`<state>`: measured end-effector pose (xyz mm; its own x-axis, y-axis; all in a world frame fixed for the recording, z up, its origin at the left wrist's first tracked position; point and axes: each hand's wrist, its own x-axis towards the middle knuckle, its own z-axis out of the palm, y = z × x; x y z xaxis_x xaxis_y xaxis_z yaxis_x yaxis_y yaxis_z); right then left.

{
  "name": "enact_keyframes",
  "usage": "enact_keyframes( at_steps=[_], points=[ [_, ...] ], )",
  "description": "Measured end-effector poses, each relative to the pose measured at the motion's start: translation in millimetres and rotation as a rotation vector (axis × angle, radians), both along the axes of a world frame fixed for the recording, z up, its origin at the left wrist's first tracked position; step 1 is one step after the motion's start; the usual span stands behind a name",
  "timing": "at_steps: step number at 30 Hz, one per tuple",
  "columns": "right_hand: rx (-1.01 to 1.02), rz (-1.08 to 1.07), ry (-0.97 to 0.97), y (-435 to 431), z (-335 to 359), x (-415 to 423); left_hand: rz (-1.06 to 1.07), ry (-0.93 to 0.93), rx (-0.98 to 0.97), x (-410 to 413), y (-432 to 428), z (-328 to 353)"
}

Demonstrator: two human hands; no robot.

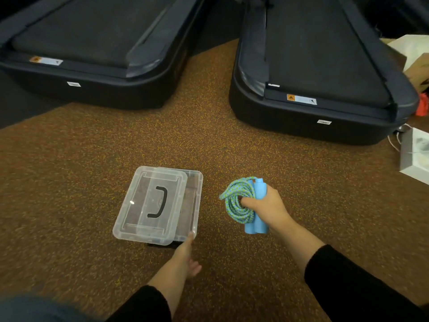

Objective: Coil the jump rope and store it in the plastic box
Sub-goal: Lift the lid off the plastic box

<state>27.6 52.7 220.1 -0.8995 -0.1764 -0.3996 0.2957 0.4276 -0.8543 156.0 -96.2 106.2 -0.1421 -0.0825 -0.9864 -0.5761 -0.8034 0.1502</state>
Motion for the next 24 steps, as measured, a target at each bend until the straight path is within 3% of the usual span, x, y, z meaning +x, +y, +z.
enact_keyframes(
  at_steps=[4, 14, 18, 24],
  points=[
    [0.014, 0.02, -0.003, 1.0, -13.5, -3.9, 0.162, 0.07, -0.096, -7.2, -12.9, -15.2],
    [0.033, 0.032, 0.01, -3.7, -23.4, -4.6, 0.513, 0.116, 0.015, -20.9, -28.0, -29.2],
    [-0.003, 0.027, 0.014, -2.2, -23.7, -5.5, 0.451, 0.116, 0.064, -23.8, -29.4, -27.5],
    [-0.012, -0.019, -0.022, 13.3, -20.8, 1.7, 0.261, 0.116, -0.049, -17.5, -5.5, -36.8]
  ],
)
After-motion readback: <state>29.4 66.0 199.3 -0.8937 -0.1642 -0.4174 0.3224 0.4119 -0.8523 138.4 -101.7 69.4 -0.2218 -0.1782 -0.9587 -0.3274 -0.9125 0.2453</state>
